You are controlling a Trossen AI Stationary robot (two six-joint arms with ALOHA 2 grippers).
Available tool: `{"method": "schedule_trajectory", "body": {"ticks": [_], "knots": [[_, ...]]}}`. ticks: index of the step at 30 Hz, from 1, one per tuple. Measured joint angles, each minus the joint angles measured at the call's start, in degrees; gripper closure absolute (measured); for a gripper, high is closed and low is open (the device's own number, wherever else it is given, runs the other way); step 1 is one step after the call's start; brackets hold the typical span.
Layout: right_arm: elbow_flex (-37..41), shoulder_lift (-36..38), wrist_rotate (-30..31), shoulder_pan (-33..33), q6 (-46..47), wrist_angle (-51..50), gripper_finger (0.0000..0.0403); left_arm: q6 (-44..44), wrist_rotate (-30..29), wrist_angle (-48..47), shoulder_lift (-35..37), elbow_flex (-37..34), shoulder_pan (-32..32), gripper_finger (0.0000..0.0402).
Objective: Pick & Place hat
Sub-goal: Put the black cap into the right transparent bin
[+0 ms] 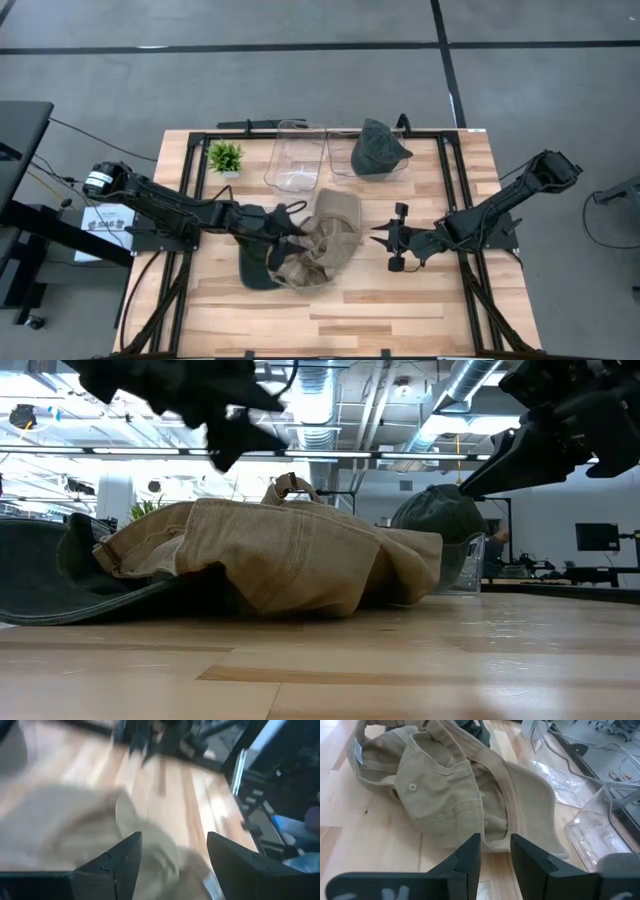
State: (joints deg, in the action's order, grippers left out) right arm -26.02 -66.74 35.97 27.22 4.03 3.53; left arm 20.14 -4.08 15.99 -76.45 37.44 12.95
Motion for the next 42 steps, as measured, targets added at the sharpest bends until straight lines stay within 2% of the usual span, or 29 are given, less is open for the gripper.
{"method": "schedule_trajectory", "body": {"ticks": [6, 9, 12, 17, 21, 24, 30, 38, 42], "knots": [[0.0, 0.0, 0.0, 0.0, 0.02, 0.02, 0.0305, 13.92, 1.17, -19.67, 4.21, 0.01, 1.75, 0.0179], [0.0, 0.0, 0.0, 0.0, 0.02, 0.02, 0.0305, 20.48, 2.96, -25.95, 6.29, 0.01, 3.13, 0.0179], [0.0, 0.0, 0.0, 0.0, 0.02, 0.29, 0.0305, 26.77, 5.24, -27.65, 7.86, 0.01, 5.12, 0.0179], [0.0, 0.0, 0.0, 0.0, 0.04, 0.39, 0.0305, 36.89, 12.67, -27.65, 9.4, 0.01, 9.48, 0.0179], [0.0, 0.0, -0.07, 0.0, 0.37, 0.39, 0.0305, 40.23, 14.58, -27.63, 10.65, 0.01, 13.3, 0.0179], [0.0, 0.0, -0.07, 0.0, 0.48, 0.38, 0.0305, 41.34, 13.44, -27.61, 11.45, 0.01, 14.98, 0.0179], [-0.01, 0.0, -0.09, 0.0, 0.48, 0.39, 0.0305, 48.64, 3.82, -29.85, 12.42, 0.01, 15.71, 0.0179], [-0.02, 0.0, -0.11, 0.0, 0.48, 0.39, 0.0305, 62.14, 2.57, -43.77, 12.56, -0.01, 20.04, 0.0179], [-0.02, 0.0, -0.08, 0.0, 0.48, 0.42, 0.0305, 68.9, 1.41, -44.58, 12.78, -0.01, 23.16, 0.0179]]}}
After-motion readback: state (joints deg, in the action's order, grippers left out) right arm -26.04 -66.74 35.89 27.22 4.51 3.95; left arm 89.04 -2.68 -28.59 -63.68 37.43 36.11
